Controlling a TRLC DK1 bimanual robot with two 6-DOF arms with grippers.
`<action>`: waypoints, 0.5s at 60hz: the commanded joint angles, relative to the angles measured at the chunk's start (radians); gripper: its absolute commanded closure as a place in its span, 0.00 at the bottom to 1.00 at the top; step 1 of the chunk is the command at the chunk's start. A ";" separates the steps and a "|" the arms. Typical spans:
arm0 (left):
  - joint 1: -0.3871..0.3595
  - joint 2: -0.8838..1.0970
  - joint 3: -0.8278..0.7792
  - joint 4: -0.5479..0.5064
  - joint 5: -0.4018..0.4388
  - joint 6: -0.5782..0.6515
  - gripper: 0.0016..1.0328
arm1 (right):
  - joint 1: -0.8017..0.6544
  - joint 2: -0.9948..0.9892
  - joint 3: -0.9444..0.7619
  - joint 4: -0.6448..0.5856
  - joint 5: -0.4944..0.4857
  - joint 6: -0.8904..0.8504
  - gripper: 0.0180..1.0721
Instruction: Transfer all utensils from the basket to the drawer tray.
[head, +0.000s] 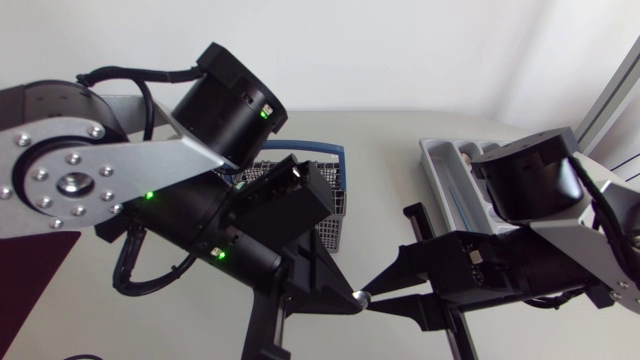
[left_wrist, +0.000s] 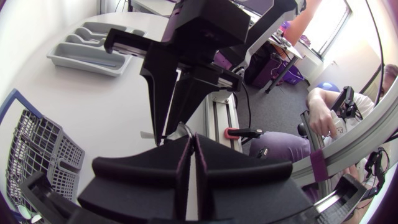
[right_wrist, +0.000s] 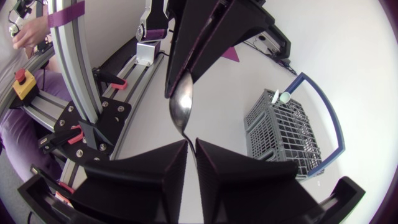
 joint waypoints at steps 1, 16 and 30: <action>0.015 0.016 0.022 -0.009 0.018 0.030 0.96 | 0.005 0.014 0.017 -0.008 -0.013 -0.016 0.95; 0.053 0.010 0.030 -0.009 0.020 0.036 0.62 | -0.021 0.028 0.006 -0.002 -0.002 -0.019 0.95; 0.139 -0.016 0.054 0.111 0.014 -0.066 0.22 | -0.079 0.056 -0.029 -0.001 0.033 -0.045 0.95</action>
